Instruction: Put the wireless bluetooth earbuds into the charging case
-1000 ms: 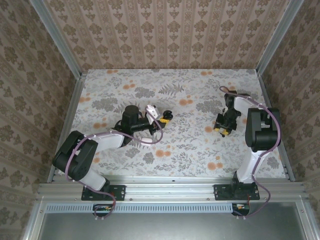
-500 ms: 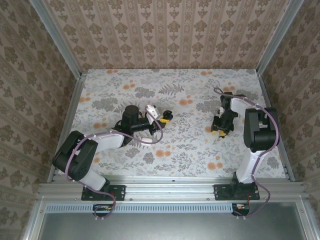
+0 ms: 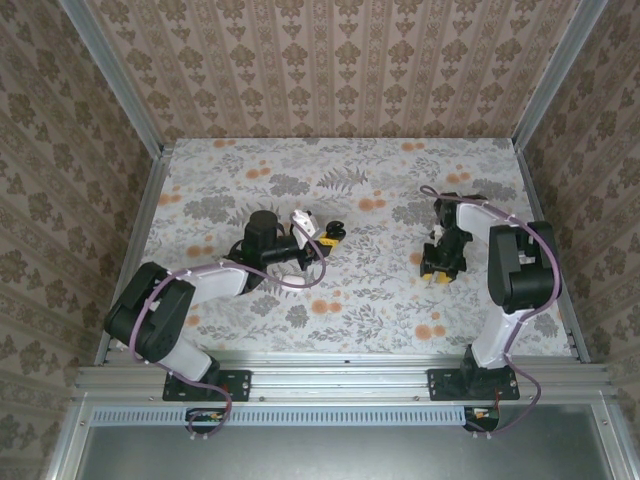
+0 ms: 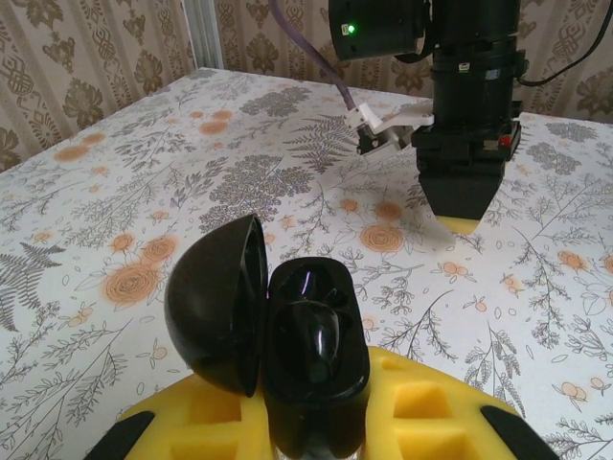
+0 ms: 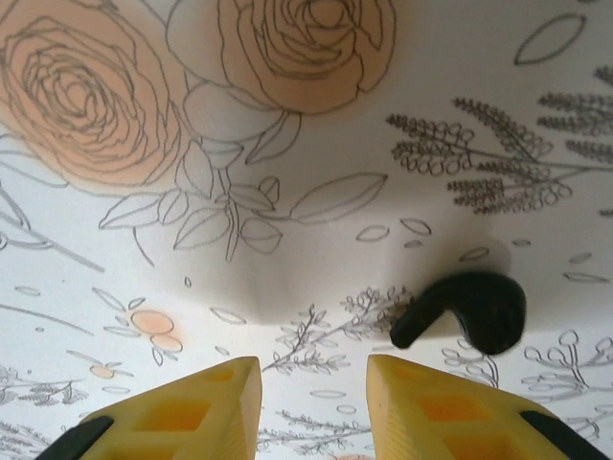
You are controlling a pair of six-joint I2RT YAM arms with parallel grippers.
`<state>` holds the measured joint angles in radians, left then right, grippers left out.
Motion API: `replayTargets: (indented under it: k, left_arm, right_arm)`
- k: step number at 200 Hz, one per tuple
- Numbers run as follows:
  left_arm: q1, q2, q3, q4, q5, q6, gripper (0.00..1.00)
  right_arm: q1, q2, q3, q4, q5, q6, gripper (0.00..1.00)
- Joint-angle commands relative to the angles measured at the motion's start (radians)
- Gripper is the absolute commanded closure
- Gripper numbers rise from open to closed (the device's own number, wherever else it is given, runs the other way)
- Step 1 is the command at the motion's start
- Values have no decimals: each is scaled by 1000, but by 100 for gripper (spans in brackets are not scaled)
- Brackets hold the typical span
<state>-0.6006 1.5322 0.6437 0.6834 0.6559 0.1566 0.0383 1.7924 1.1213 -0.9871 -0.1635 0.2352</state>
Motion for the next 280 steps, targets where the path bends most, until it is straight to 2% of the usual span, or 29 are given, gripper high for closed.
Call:
replayTargets:
  k: [1, 47, 116, 173, 280]
  left_arm:
    - [-2, -35, -6, 7, 25, -15, 93]
    - [-4, -38, -5, 7, 36, -18, 92]
    - [-14, -47, 17, -80, 49, 71, 92]
    - [-21, -55, 19, -124, 45, 115, 93]
    - [-22, -42, 19, -110, 47, 101, 93]
  right_arm:
    - [4, -86, 11, -65, 38, 21, 65]
    - [-73, -137, 73, -145, 90, 126, 63]
    - [-118, -10, 92, -49, 14, 228, 62]
    - [-118, 86, 97, -18, 35, 225, 63]
    - [-118, 116, 92, -13, 58, 210, 72]
